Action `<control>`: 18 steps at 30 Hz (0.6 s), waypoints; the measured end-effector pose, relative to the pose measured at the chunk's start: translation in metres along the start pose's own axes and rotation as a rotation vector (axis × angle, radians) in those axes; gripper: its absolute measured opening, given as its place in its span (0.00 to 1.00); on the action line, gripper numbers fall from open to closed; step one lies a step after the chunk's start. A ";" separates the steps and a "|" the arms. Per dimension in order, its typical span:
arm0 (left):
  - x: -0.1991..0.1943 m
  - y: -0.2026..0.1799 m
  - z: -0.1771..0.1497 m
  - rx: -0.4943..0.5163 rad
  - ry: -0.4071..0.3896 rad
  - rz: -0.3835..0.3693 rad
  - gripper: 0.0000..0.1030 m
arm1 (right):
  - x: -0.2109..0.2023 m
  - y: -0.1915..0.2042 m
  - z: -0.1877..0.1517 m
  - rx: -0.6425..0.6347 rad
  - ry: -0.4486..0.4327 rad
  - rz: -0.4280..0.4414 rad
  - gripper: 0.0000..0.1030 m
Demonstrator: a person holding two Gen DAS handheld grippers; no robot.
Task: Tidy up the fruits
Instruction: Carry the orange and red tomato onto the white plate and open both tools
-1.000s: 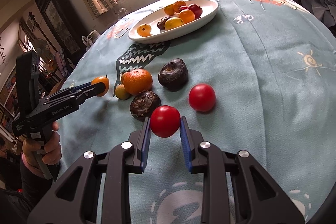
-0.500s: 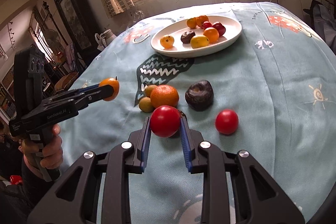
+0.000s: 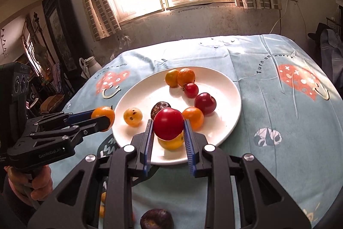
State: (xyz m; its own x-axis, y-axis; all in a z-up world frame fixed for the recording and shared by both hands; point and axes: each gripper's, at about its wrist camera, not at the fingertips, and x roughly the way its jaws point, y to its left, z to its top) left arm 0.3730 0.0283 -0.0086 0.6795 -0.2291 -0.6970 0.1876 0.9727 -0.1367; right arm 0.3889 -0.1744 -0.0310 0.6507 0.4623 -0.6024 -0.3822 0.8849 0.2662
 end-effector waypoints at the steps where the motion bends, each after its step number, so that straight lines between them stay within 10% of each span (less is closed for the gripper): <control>1: 0.013 0.001 0.005 -0.003 0.019 0.007 0.35 | 0.011 -0.005 0.003 0.004 0.016 -0.001 0.27; 5: 0.040 0.003 0.014 -0.006 0.059 0.028 0.39 | 0.040 -0.013 0.007 -0.007 0.089 0.003 0.30; 8: 0.033 0.007 0.014 -0.058 0.009 0.046 0.88 | 0.040 -0.010 0.006 -0.038 0.069 -0.021 0.39; 18: -0.048 -0.014 -0.051 -0.002 -0.036 0.096 0.91 | -0.039 0.002 -0.036 -0.109 0.085 0.010 0.38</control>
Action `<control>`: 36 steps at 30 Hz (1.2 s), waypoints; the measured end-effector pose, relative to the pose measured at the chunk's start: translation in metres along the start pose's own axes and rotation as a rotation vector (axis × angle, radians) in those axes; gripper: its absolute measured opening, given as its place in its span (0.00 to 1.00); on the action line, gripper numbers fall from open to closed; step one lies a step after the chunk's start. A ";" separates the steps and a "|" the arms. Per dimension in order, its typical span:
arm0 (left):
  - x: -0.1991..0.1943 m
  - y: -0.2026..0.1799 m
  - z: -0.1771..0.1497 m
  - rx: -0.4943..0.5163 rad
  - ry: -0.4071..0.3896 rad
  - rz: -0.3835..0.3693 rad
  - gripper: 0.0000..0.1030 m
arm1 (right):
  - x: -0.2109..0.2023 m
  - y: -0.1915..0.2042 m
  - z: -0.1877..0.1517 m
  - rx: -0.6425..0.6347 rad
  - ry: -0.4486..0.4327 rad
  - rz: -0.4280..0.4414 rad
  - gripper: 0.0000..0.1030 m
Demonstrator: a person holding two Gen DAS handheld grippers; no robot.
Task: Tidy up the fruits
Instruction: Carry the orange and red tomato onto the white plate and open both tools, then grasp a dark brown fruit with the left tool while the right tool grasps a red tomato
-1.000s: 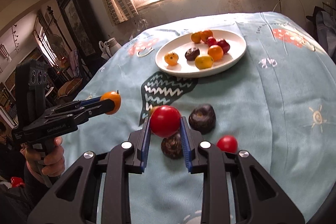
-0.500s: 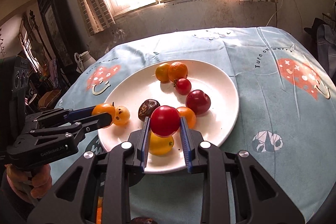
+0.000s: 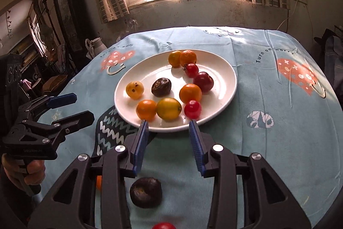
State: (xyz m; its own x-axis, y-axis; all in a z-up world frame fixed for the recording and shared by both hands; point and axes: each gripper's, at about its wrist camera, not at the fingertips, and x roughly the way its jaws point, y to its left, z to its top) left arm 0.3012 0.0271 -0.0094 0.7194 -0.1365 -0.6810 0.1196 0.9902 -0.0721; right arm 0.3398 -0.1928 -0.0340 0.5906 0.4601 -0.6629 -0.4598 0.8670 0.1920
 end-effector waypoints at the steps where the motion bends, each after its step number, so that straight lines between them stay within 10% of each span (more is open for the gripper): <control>1: -0.008 -0.001 -0.012 0.003 0.002 -0.001 0.91 | -0.006 0.002 -0.010 -0.016 0.012 -0.016 0.38; 8: -0.027 0.003 -0.078 -0.010 0.026 -0.024 0.92 | -0.017 0.007 -0.072 -0.011 0.110 -0.046 0.38; 25: -0.028 -0.004 -0.080 0.014 0.013 -0.006 0.92 | -0.014 0.013 -0.098 -0.037 0.185 -0.056 0.30; 31: -0.036 -0.020 -0.083 0.052 0.031 -0.193 0.90 | -0.024 0.003 -0.093 0.025 0.122 -0.012 0.29; 36: -0.032 -0.047 -0.093 0.088 0.109 -0.329 0.69 | -0.024 0.000 -0.091 0.044 0.124 -0.011 0.29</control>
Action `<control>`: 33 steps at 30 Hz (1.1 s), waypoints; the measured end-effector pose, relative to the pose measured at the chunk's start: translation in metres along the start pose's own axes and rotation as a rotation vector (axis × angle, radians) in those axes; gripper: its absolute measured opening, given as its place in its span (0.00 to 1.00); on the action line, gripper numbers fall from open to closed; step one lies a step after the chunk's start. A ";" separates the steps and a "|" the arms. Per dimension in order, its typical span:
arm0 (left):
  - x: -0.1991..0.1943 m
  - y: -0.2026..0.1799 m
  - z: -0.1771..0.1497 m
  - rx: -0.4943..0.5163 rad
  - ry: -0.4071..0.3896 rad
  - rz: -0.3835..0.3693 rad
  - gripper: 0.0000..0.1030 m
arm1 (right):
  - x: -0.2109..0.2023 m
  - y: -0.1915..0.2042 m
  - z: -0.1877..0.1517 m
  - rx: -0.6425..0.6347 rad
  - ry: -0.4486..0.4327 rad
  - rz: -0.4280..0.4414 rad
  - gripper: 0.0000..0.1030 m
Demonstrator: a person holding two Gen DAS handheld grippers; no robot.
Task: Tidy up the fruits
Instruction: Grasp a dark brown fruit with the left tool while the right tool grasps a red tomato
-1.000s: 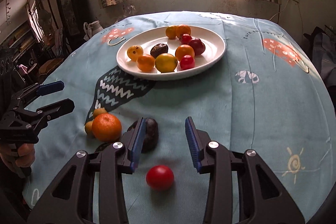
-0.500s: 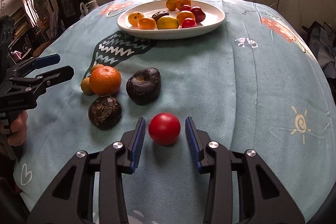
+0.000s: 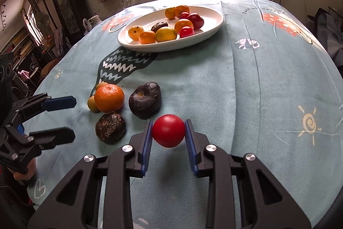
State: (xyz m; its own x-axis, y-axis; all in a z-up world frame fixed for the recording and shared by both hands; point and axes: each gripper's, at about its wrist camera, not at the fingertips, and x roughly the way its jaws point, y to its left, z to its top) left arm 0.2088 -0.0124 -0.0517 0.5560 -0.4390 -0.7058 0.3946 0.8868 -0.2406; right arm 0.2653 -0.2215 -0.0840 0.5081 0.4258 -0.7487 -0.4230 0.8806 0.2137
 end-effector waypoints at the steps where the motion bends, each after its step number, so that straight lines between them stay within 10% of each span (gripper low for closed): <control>1: 0.004 -0.004 -0.002 0.001 0.015 -0.003 0.65 | 0.000 0.000 0.000 0.001 -0.001 -0.001 0.29; 21: 0.055 -0.022 0.005 0.055 0.125 0.184 0.49 | -0.009 0.001 -0.001 0.006 -0.022 0.015 0.29; 33: 0.032 -0.021 -0.006 0.001 0.100 0.091 0.43 | -0.008 -0.001 -0.001 0.013 -0.015 0.029 0.29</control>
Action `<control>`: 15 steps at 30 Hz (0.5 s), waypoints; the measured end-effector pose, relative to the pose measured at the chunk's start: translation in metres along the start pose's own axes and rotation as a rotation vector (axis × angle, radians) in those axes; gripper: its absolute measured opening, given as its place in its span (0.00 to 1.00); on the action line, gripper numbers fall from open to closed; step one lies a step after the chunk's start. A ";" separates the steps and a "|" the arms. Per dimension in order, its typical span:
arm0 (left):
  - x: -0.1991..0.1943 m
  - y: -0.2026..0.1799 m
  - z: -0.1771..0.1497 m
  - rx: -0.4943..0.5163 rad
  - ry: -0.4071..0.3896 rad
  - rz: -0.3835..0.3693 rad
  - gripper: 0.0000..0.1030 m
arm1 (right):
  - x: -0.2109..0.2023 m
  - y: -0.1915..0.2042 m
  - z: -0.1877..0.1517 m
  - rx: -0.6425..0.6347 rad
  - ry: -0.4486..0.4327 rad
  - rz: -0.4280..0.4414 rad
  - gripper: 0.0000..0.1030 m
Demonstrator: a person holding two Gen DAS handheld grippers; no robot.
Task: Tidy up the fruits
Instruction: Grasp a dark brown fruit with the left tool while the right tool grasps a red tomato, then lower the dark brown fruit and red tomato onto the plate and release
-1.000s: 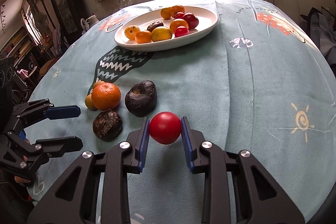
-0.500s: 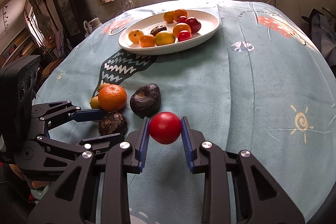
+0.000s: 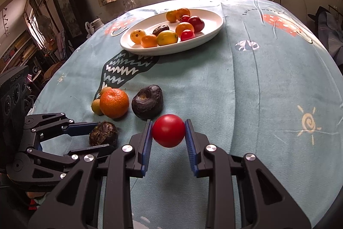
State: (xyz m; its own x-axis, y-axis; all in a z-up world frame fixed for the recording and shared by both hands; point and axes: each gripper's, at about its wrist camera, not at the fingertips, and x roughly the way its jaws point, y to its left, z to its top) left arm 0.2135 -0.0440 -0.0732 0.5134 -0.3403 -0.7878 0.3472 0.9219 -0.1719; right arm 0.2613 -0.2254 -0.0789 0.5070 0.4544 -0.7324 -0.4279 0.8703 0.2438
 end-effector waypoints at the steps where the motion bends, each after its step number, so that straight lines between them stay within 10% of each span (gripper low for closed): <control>1: -0.005 0.001 -0.002 -0.006 -0.011 -0.014 0.43 | 0.000 0.000 0.000 0.000 0.000 0.003 0.29; 8: -0.041 0.019 -0.007 -0.050 -0.104 -0.036 0.42 | -0.004 0.007 -0.003 -0.023 -0.026 0.056 0.29; 15: -0.063 0.047 0.026 -0.025 -0.159 -0.006 0.42 | -0.010 0.005 0.023 0.073 -0.091 0.286 0.30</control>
State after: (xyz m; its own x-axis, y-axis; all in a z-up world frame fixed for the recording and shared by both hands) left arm 0.2178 0.0165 -0.0162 0.6298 -0.3693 -0.6833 0.3322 0.9233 -0.1928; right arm 0.2709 -0.2219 -0.0558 0.4399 0.6951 -0.5687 -0.5093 0.7146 0.4795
